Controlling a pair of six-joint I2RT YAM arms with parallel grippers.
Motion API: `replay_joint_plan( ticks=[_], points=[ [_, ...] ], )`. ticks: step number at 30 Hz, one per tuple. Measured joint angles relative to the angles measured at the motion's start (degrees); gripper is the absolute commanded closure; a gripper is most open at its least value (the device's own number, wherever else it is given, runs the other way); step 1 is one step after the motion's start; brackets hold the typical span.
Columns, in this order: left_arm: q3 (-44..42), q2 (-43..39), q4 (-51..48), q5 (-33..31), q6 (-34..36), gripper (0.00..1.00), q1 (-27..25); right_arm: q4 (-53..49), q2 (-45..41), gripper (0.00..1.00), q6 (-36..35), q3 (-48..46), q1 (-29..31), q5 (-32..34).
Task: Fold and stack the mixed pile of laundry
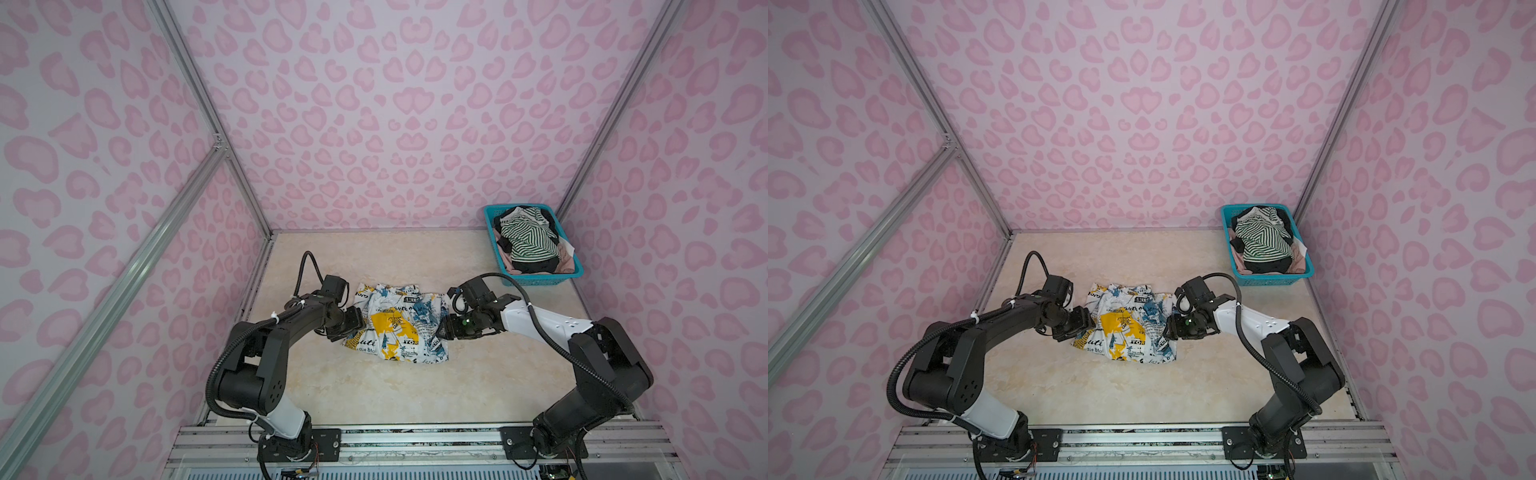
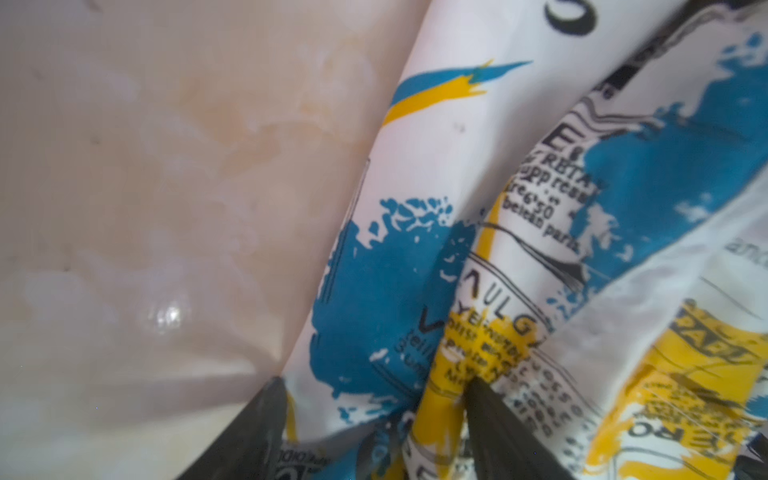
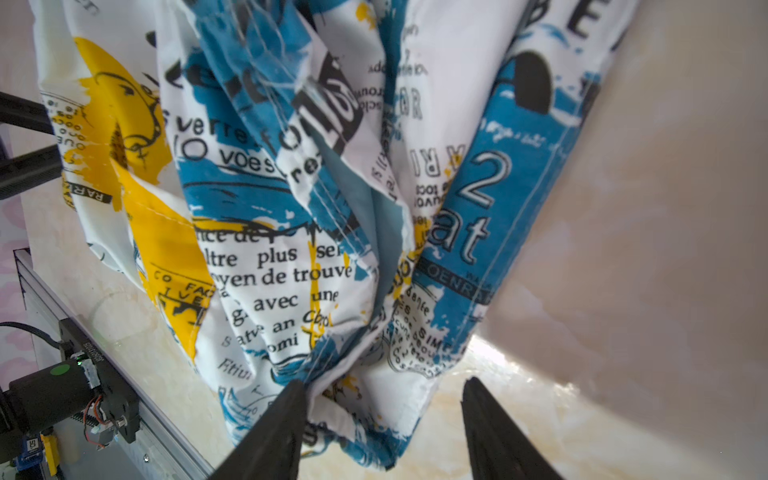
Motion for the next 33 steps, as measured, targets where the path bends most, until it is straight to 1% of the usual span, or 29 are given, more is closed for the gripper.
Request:
replay_joint_plan(
  ticks=[3, 4, 5, 7, 10, 15, 18, 23, 26, 28, 29, 30, 31, 32, 33],
  points=[
    [0.24, 1.07, 1.62, 1.18, -0.90, 0.63, -0.02, -0.02, -0.26, 0.39, 0.22, 0.11, 0.00, 0.07],
    [0.48, 1.42, 1.49, 0.98, -1.14, 0.74, -0.02, 0.00, -0.55, 0.39, 0.48, 0.20, -0.02, 0.17],
    [1.03, 1.86, 0.83, 0.46, -1.25, 0.81, -0.04, 0.00, -0.96, 0.39, 0.48, 0.31, -0.02, 0.33],
    [3.28, 2.89, -0.94, -1.25, -1.27, 0.89, -0.02, -0.33, -1.81, 0.39, 0.48, 0.74, -0.02, 0.63],
    [8.59, 5.62, -2.75, -5.40, -1.25, 0.98, 0.74, -1.25, -3.72, 0.39, 0.44, 1.86, -0.09, 1.36],
    [19.56, 12.63, -5.95, -10.69, -0.98, 0.98, 4.28, -4.33, -9.11, 0.39, -0.31, 2.69, -0.22, 4.04],
    [28.41, 18.62, -8.09, -13.25, -0.52, 0.98, 7.96, -6.40, -12.31, 0.39, -1.09, 2.62, -0.61, 5.62],
    [44.85, 28.65, -11.65, -14.86, 0.09, 0.98, 16.00, -8.20, -17.05, 0.39, -1.55, 0.90, -1.60, 7.45],
    [55.63, 34.58, -14.73, -15.34, 0.61, 0.98, 21.27, -8.83, -17.84, 0.39, -1.55, 0.20, -2.27, 8.11],
    [61.33, 37.31, -16.39, -16.13, 0.74, 0.97, 24.52, -9.05, -17.84, 0.39, -1.55, 0.20, -2.60, 8.20],
    [63.67, 38.34, -17.29, -16.72, 0.87, 0.96, 25.94, -9.09, -17.81, 0.39, -1.55, 0.22, -2.60, 8.28],
    [65.37, 39.06, -17.92, -17.16, 0.94, 0.92, 27.21, -9.11, -17.77, 0.39, -1.53, 0.24, -2.60, 8.44],
    [66.95, 39.69, -18.71, -17.77, 0.96, 0.82, 28.39, -9.11, -17.66, 0.39, -1.53, 0.28, -2.60, 8.41],
    [68.19, 40.11, -19.67, -19.06, 1.01, 0.70, 29.35, -9.03, -17.55, 0.39, -1.53, 0.31, -2.60, 8.41],
    [68.78, 40.24, -20.35, -19.23, 1.29, 0.56, 29.77, -8.94, -17.42, 0.39, -1.51, 0.31, -2.60, 8.39]
  ],
)
